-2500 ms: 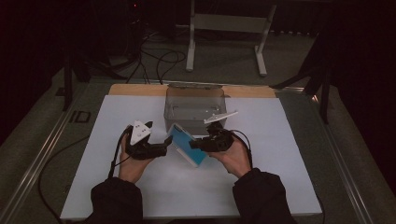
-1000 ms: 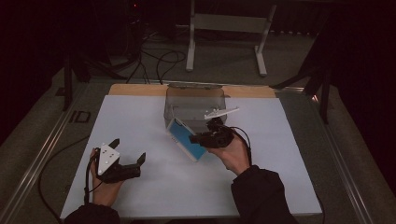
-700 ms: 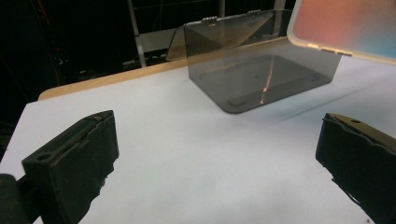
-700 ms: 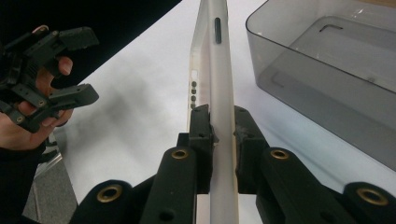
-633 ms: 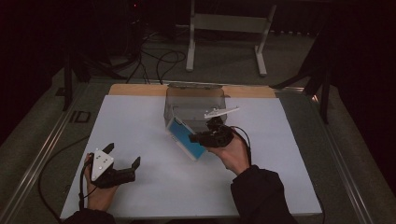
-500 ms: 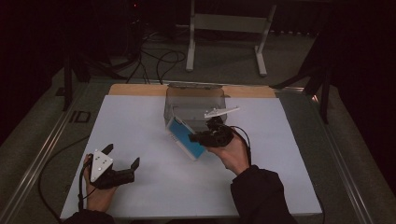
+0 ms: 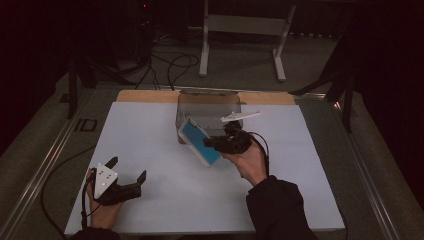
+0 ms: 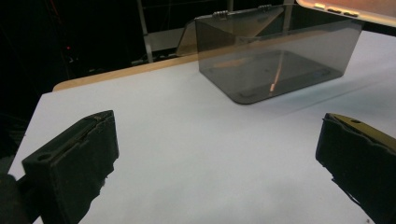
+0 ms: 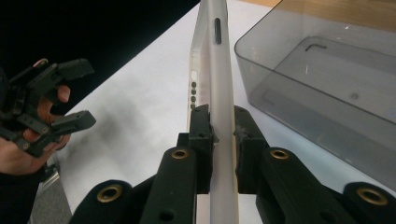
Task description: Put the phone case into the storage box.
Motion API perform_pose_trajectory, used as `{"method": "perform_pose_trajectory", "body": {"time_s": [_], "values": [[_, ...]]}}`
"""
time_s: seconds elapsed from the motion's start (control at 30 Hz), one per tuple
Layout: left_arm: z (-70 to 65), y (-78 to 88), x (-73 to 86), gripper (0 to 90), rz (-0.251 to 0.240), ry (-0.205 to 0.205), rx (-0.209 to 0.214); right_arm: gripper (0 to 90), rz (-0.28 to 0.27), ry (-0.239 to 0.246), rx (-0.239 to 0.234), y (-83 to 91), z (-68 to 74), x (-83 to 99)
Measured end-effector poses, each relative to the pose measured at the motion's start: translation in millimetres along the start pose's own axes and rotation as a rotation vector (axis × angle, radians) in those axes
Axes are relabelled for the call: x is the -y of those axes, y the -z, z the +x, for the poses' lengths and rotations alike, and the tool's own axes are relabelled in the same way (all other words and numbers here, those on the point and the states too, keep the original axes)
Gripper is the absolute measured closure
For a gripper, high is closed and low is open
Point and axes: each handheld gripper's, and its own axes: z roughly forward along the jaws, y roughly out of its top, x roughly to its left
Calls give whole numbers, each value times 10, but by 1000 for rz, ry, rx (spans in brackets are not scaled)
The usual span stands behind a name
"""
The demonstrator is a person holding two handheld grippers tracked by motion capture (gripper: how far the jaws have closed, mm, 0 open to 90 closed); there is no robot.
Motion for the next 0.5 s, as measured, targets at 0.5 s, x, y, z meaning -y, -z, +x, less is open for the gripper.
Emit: {"method": "perform_pose_trajectory", "body": {"time_s": [0.5], "values": [[-18, -17, 24, 2, 1, -9, -4, 809, -48, -39, 29, 18, -61, -68]]}}
